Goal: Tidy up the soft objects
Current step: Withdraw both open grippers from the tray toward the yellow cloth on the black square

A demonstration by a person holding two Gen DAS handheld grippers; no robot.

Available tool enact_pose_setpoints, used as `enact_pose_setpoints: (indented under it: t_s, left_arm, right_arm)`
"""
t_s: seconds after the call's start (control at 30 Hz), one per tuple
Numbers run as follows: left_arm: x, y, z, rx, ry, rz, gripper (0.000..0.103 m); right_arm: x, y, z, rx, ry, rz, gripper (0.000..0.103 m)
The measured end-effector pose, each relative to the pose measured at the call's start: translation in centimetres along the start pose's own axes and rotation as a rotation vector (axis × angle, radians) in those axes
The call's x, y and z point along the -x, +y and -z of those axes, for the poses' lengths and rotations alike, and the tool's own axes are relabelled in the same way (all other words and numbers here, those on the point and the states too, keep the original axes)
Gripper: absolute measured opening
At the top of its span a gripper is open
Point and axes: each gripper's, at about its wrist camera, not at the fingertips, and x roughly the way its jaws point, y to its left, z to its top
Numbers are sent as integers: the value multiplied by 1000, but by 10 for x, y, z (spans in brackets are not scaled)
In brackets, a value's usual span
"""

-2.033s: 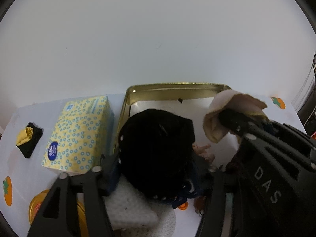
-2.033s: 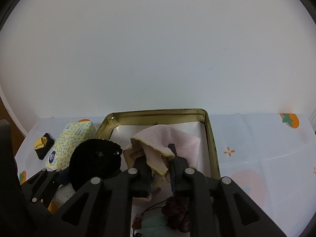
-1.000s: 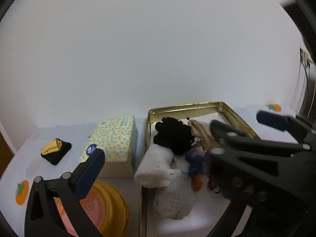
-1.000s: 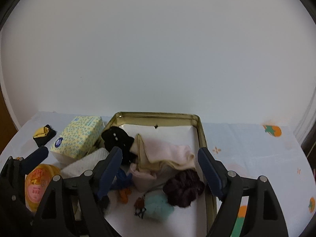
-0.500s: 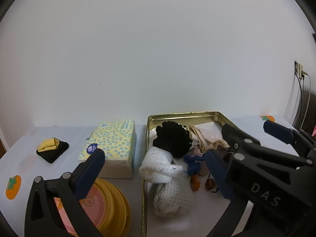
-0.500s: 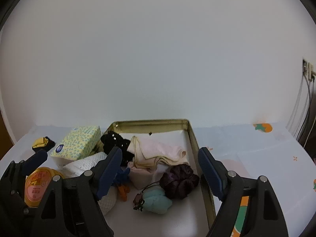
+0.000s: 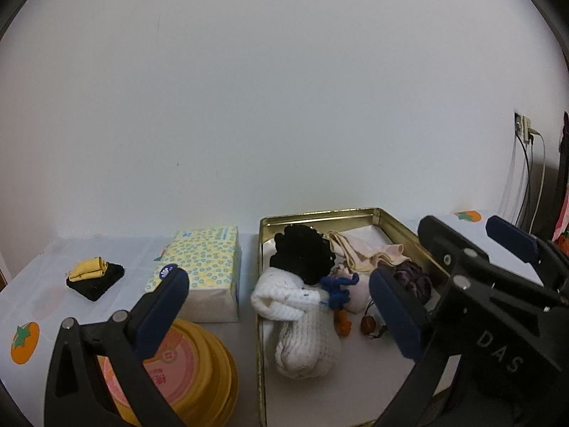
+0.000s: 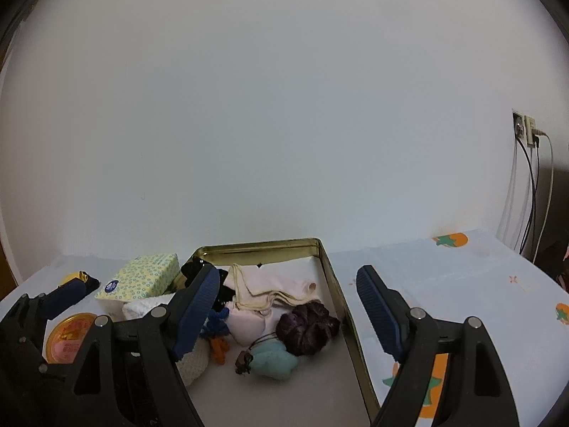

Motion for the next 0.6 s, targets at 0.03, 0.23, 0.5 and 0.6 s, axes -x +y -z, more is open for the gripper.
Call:
enact_pose_setpoints:
  t_s: [0.03,0.23,0.5,0.6]
  left_arm:
    - [1,-1,1,-4,0,-1,103]
    - [10,1,4,-8,-9,11,103]
    - [26,18,11,50,-18,19,103]
    - [33,23,15,56,-23,18,103]
  right_arm:
    - [2,-1,1,-5,0,1,82]
    - [19,0,7,-23,-18,9,82]
    - [43,3,13,-50,-40,19,82]
    - [50,5,16,-62,-51,26,82]
